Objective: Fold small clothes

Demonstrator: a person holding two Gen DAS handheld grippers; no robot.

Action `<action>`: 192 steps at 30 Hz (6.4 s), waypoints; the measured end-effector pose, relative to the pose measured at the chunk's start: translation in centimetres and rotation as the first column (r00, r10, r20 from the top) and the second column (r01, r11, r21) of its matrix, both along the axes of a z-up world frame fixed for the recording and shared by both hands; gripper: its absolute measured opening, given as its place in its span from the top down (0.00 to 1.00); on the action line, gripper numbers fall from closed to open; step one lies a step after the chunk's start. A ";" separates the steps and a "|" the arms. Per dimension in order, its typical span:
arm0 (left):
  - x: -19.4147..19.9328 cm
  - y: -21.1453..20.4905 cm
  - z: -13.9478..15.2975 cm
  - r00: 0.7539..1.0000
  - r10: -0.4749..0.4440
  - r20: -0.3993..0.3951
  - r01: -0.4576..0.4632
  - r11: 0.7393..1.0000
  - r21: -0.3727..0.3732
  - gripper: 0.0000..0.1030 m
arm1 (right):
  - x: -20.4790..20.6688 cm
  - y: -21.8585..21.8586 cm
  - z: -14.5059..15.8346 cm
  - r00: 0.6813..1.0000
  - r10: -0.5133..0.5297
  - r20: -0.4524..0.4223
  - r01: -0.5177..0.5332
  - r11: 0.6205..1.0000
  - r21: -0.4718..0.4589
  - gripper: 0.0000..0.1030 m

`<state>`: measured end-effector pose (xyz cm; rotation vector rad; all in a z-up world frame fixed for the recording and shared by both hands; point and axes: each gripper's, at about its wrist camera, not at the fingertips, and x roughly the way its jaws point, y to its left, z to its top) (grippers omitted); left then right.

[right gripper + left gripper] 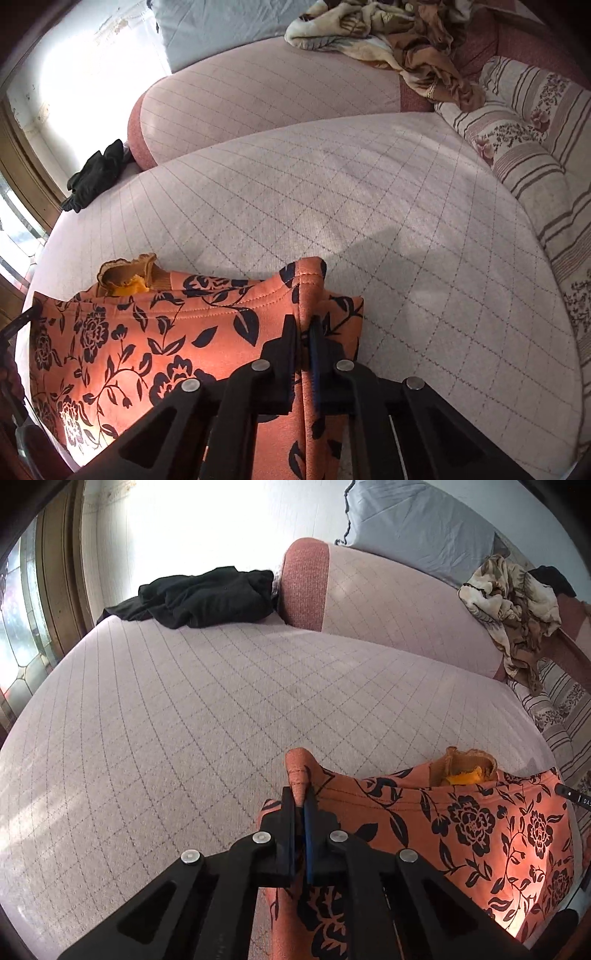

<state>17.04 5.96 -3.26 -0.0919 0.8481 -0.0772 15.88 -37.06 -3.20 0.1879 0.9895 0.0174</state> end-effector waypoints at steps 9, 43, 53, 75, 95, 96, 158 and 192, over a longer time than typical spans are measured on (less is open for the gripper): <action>3.1 -0.2 -4.5 0.993 0.043 -0.110 -0.032 0.995 0.096 0.65 | 0.3 -2.2 -3.9 0.992 -0.110 -0.059 0.113 0.992 0.051 0.91; -8.2 -5.6 -4.8 0.997 -0.040 -0.063 0.040 0.999 0.007 0.20 | 1.7 -5.9 -5.4 0.965 -0.227 -0.133 0.263 0.808 0.527 0.36; -11.4 -2.6 -1.5 0.998 0.063 0.013 -0.061 0.992 -0.106 0.18 | -10.4 1.3 1.2 0.998 -0.048 0.037 0.021 0.845 0.534 0.24; -12.7 -1.8 -0.1 0.991 0.127 -0.031 -0.129 0.990 -0.052 0.13 | -19.7 -1.4 0.3 0.944 -0.326 -0.056 0.299 0.770 0.564 0.23; -11.5 -9.9 -0.3 0.998 -0.049 0.046 0.051 0.997 -0.054 0.13 | -19.8 -1.8 -3.6 0.861 -0.500 -0.097 0.457 0.676 0.577 0.94; -11.5 -10.0 -0.2 0.997 -0.047 0.059 0.051 0.997 -0.056 0.13 | -20.0 -1.9 -3.5 0.859 -0.503 -0.092 0.462 0.687 0.562 0.93; -14.2 2.1 -3.9 0.967 0.111 -0.228 -0.162 0.962 -0.220 0.83 | -13.2 3.0 -3.0 0.996 -0.066 -0.064 0.082 0.949 0.303 0.18; 2.4 1.8 0.7 0.984 0.152 -0.094 -0.148 0.988 0.051 0.54 | -13.7 1.1 -3.1 0.997 -0.065 -0.040 0.076 0.894 0.441 0.18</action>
